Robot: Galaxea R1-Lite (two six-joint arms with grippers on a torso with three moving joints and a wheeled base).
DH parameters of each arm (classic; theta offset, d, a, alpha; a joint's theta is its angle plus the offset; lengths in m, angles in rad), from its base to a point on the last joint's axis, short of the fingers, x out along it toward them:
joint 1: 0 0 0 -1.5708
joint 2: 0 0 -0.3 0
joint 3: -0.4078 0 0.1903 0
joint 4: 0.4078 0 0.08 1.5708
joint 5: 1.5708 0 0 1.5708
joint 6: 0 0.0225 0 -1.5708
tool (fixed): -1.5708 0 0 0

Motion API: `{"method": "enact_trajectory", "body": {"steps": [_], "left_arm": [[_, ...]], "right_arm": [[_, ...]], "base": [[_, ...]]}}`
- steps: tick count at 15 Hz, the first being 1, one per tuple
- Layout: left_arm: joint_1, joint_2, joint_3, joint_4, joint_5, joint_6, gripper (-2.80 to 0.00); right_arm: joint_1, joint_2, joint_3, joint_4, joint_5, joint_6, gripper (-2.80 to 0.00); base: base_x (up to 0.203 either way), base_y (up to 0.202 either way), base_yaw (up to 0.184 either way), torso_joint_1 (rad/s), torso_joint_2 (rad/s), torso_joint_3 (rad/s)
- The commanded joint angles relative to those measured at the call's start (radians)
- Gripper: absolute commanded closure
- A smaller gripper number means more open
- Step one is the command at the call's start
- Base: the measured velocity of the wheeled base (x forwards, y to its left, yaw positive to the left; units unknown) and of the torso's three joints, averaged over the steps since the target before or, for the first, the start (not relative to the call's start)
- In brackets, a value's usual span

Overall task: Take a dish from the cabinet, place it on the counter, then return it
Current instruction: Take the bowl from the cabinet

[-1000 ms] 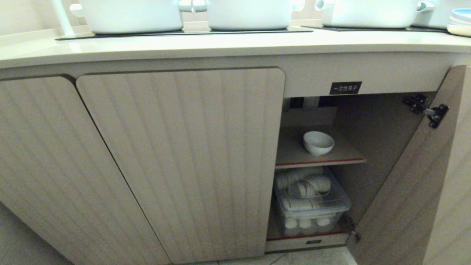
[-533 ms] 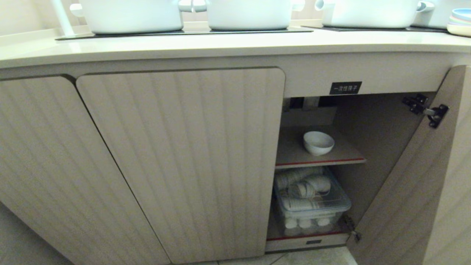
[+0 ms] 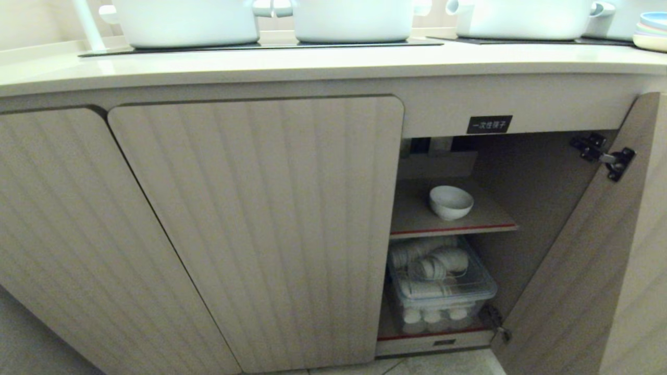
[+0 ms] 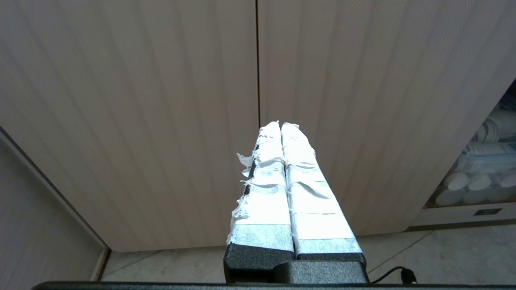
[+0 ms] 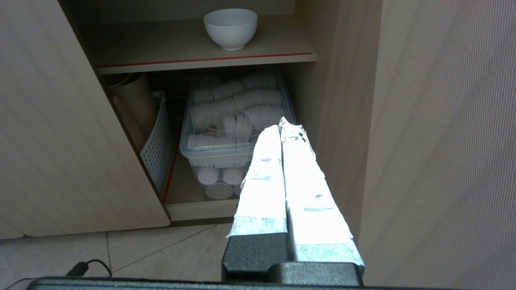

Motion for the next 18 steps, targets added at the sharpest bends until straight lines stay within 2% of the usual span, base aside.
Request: {"method": "enact_trajectory", "body": {"steps": [1, 13, 18], "left_arm": [[0.0, 0.0, 0.0, 0.001, 0.0, 0.0, 0.0], [0.0, 0.0, 0.0, 0.0, 0.0, 0.0, 0.0], [0.0, 0.0, 0.0, 0.001, 0.0, 0.0, 0.0]], "right_arm": [[0.0, 0.0, 0.0, 0.0, 0.0, 0.0, 0.0], [0.0, 0.0, 0.0, -0.002, -0.002, -0.006, 0.0], [-0.001, 0.066, -0.003, 0.003, 0.012, -0.066, 0.0]], "base": [[0.0, 0.0, 0.0, 0.0, 0.0, 0.0], [0.0, 0.0, 0.0, 0.0, 0.0, 0.0], [0.0, 0.0, 0.0, 0.0, 0.0, 0.0]]}}
